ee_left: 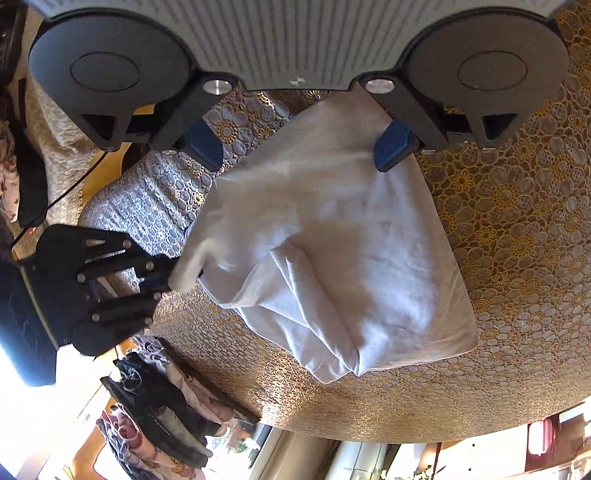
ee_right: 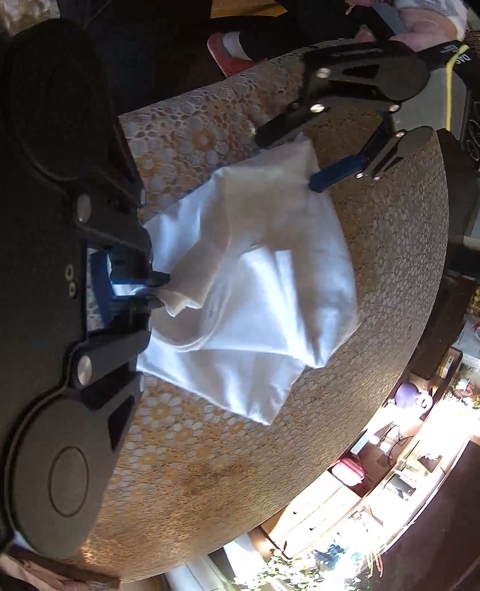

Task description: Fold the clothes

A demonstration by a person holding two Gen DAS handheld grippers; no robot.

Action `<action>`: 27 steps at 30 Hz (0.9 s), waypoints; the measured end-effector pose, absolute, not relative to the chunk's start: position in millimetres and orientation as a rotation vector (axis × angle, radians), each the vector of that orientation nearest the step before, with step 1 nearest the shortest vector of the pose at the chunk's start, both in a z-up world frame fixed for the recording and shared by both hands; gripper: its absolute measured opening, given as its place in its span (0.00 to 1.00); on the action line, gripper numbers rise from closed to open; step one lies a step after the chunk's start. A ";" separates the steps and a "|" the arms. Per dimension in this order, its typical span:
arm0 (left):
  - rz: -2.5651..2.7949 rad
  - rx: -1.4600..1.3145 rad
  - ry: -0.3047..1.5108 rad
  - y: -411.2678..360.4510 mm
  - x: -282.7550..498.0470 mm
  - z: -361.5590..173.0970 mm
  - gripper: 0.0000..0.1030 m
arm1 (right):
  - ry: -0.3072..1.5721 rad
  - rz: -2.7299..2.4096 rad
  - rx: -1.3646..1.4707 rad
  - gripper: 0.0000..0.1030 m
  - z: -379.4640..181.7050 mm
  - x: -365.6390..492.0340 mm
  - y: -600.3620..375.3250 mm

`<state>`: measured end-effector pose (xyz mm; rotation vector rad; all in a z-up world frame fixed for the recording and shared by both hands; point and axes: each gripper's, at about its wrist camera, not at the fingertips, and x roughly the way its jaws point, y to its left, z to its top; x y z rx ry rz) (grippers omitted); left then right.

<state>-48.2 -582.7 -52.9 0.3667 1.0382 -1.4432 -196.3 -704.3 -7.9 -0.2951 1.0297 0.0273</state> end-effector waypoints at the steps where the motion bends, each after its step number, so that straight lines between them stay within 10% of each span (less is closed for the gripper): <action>1: -1.438 0.351 1.046 -583.3 -46.2 -52.2 0.87 | 1.025 0.025 -0.272 1.00 -12.9 -201.7 -707.2; 15: -1.391 0.473 0.932 -594.1 -65.7 -55.9 0.87 | 0.788 -0.026 -0.204 1.00 40.4 -205.2 -694.5; 27: -1.434 0.471 0.927 -588.1 -61.7 -58.5 0.90 | 0.834 -0.063 -0.077 1.00 -31.0 -136.7 -683.8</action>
